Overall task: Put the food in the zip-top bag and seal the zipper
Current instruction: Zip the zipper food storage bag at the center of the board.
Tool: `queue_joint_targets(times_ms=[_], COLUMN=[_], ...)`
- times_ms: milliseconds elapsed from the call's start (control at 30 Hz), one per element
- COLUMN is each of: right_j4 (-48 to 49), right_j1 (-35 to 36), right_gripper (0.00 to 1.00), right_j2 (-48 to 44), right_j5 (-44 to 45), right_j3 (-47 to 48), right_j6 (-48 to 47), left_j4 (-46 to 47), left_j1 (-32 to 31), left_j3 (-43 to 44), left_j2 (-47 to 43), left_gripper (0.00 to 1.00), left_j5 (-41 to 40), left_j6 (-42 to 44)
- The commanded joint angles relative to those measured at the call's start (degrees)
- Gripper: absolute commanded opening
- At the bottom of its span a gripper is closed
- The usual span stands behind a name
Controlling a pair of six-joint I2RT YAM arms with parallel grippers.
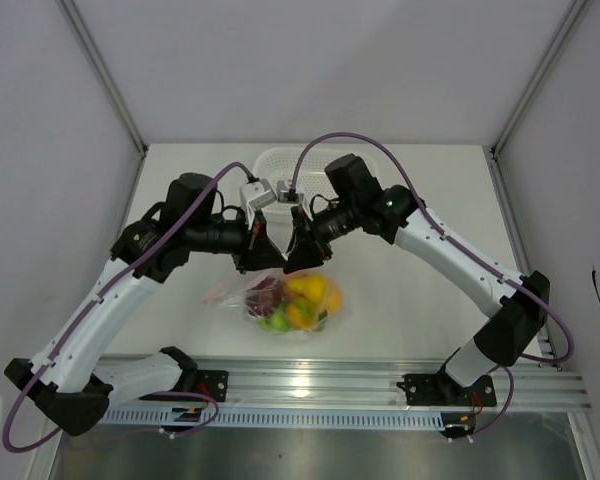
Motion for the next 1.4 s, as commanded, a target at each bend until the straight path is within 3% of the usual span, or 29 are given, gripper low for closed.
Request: queue_joint_targets(times_ms=[0,67,100,233,533,633,800,933,1000,1067,1100,1133,1167,1200,1267,1367], right_j4=[-7.15,-7.42,-6.20,-4.09,24.62,28.16,29.05,30.80,32.38,33.63,32.49,27.96,24.78,22.22,15.01,7.10], right_j1=[2.33,2.51,2.42,2.25,-3.90,-8.91,-11.03,-11.55,-11.91,-11.64,-11.38,-11.03,-10.07,-9.71,-9.10,-8.83], right_gripper=[0.20,0.02,0.00,0.00,0.00,0.00,0.00,0.00,0.01,0.28,0.51,0.60,0.63,0.76,0.91,0.95], right_j2=[1.67,1.76,1.24,-0.86,-13.95,-18.18,-20.38,-20.04,-19.16,-17.93,-17.49,-17.14,-16.44,-15.91,-14.16,-10.47], right_j5=[1.81,2.16,2.43,2.61,16.92,18.95,22.82,20.21,9.67,0.12,-1.16,-1.52,-1.09,-0.56,-0.20,-3.09], right_j3=[4.66,4.41,3.18,-0.34,-18.43,-23.36,-25.48,-26.54,-26.71,-26.19,-25.14,-22.08,-20.14,-18.21,-12.95,-6.44], right_j6=[-5.28,-5.38,-4.68,-3.45,16.56,21.41,23.63,24.68,23.54,22.05,19.09,17.06,14.69,12.92,6.77,1.23], left_j4=[2.63,2.55,2.55,2.55,3.16,3.86,3.25,3.34,3.51,3.25,3.16,3.16,3.25,3.16,2.55,1.67], left_j1=[0.32,0.23,0.32,0.23,0.58,0.93,1.11,1.11,1.20,1.11,1.11,1.20,1.11,1.11,1.20,1.11], left_j3=[1.76,1.76,1.67,1.24,-2.19,-4.22,-5.71,-6.67,-6.85,-6.07,-5.63,-5.19,-4.75,-4.40,-3.09,-1.76], left_j2=[0.01,-0.25,-0.60,-1.48,-4.64,-6.40,-7.98,-10.00,-9.92,-8.61,-8.17,-7.90,-7.38,-7.11,-6.32,-5.18], left_gripper=[0.01,0.01,0.01,0.00,0.01,0.01,0.00,0.01,0.01,0.01,0.01,0.01,0.00,0.01,0.00,0.01], left_j5=[2.10,1.48,1.30,-0.01,-7.30,-7.84,-9.68,-11.88,-9.52,-7.76,-6.27,-5.73,-5.29,-5.03,-3.62,-1.60], left_j6=[1.03,1.03,1.12,1.04,0.51,-0.19,-1.07,-1.25,-0.81,-0.11,0.07,0.33,0.51,0.59,1.21,1.48])
